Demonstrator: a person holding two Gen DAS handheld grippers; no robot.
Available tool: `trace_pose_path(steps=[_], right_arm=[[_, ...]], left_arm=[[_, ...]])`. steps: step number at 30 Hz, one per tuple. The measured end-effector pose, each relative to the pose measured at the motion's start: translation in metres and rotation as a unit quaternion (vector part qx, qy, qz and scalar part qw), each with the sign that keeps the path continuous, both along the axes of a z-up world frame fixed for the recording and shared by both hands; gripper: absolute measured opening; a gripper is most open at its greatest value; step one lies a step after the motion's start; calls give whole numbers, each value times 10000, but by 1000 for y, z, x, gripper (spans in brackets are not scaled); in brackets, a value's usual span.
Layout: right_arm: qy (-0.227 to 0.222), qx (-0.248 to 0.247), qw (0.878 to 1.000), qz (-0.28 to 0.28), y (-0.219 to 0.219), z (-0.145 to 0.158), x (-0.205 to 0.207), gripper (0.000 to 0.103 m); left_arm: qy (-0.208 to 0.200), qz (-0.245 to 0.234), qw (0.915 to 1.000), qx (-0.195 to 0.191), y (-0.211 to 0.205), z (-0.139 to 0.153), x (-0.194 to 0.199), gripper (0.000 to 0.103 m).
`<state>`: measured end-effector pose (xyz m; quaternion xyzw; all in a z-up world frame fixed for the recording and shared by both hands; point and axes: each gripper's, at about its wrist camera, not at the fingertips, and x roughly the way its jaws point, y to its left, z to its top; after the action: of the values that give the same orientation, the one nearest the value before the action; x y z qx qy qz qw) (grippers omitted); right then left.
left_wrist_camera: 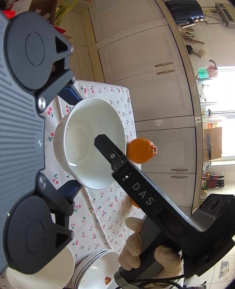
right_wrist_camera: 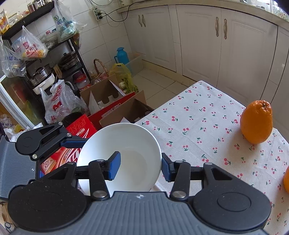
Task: Organize plates and bowls
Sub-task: 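Lift the white bowl with the right gripper and carry it to the nested bowls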
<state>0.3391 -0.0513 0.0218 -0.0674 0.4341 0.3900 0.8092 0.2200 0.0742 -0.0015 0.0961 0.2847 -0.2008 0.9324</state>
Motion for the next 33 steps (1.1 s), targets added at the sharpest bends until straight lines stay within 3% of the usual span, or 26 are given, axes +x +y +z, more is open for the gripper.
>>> trace_pose_path(steps=[17, 33], right_arm=[[-220, 121, 9996, 157, -11, 27, -76, 53], [-295, 129, 9994, 150, -34, 31, -138, 53]], left_arm=[[-68, -18, 10000, -1, -6, 26, -68, 89], [9, -214, 9998, 3, -21, 31, -118, 89]])
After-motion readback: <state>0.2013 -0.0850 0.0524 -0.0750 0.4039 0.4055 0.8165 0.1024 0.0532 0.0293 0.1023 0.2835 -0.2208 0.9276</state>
